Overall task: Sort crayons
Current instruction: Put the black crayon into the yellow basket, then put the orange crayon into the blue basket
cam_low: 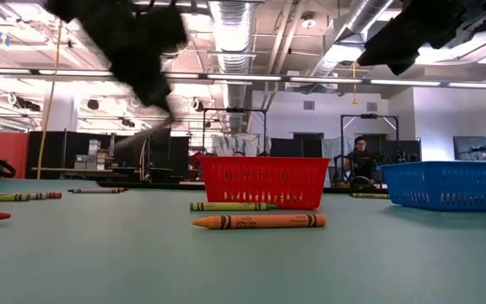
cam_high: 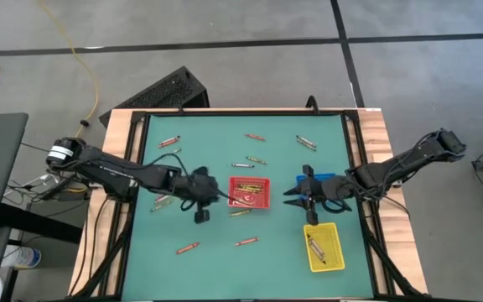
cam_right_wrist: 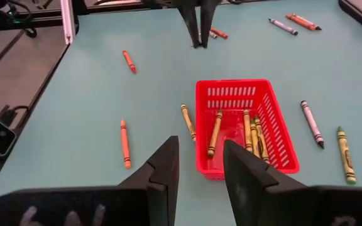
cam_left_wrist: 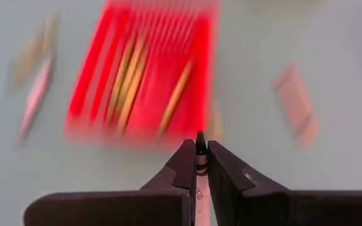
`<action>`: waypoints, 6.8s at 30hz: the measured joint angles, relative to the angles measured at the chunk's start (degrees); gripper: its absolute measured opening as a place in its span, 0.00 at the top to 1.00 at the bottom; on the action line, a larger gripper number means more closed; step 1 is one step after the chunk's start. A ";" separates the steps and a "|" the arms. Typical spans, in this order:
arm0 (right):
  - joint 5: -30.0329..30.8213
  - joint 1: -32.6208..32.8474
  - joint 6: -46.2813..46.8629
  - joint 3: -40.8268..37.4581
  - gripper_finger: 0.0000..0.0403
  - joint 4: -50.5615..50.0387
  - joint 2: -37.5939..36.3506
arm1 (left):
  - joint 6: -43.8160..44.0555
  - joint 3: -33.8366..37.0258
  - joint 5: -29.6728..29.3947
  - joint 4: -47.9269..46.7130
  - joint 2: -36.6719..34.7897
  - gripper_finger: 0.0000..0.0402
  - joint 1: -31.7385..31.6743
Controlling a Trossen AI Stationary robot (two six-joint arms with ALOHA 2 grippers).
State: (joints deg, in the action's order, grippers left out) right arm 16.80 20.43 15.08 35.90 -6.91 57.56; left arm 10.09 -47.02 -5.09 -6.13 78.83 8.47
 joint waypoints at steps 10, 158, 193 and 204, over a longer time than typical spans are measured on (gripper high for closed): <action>-0.09 3.61 -1.02 0.17 0.71 -1.56 -1.68 | -8.16 -0.58 16.80 67.89 19.58 0.97 1.51; 1.27 10.29 -10.44 7.54 0.71 -5.93 10.36 | -15.65 2.79 4.12 -20.92 10.34 0.76 -63.47; 1.16 10.32 -7.17 7.59 0.71 -5.86 10.34 | -1.23 -3.27 16.67 37.62 11.84 0.97 -26.72; 1.20 15.31 -4.40 8.83 0.71 -6.22 8.89 | -0.52 -23.07 12.43 58.23 40.59 0.97 -15.54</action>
State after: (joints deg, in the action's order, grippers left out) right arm 18.00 35.74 10.69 44.73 -13.14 66.45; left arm 9.57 -70.08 7.34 52.10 119.42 -7.07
